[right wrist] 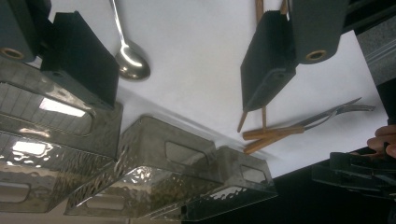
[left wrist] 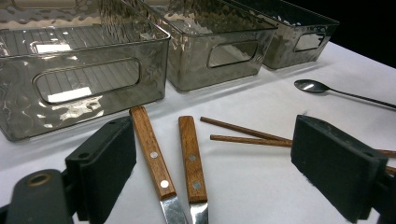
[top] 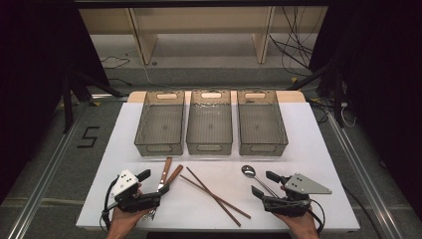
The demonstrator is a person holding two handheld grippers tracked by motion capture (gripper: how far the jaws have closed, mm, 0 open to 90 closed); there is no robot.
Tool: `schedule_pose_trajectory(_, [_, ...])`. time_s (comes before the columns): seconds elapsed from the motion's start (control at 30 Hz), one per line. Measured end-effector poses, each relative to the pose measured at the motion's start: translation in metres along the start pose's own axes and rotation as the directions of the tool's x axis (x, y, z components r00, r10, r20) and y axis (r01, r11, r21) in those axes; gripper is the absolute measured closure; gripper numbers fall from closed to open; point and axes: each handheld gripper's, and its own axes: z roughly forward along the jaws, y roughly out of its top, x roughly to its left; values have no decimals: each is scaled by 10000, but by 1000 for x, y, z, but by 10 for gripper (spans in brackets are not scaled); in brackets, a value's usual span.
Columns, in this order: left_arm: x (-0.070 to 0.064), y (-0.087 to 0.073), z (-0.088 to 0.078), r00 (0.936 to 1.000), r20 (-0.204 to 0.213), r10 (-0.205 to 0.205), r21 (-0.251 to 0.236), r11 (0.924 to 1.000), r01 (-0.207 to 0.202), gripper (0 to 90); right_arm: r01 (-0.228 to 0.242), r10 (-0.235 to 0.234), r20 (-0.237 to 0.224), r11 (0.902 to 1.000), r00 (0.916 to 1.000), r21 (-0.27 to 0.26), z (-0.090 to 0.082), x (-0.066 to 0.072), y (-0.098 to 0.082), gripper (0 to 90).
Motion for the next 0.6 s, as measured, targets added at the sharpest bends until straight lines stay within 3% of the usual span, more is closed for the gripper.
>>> schedule_pose_trajectory(0.33, [0,0,0,10000,-3,-5,-19,10000,5,140,165,-156,-180,9985,9997,517,5,5,6,294])
schedule_pose_trajectory(0.6, [0,0,0,10000,-33,22,4,10000,-22,140,520,-473,-425,9917,9980,1176,11,13,19,294])
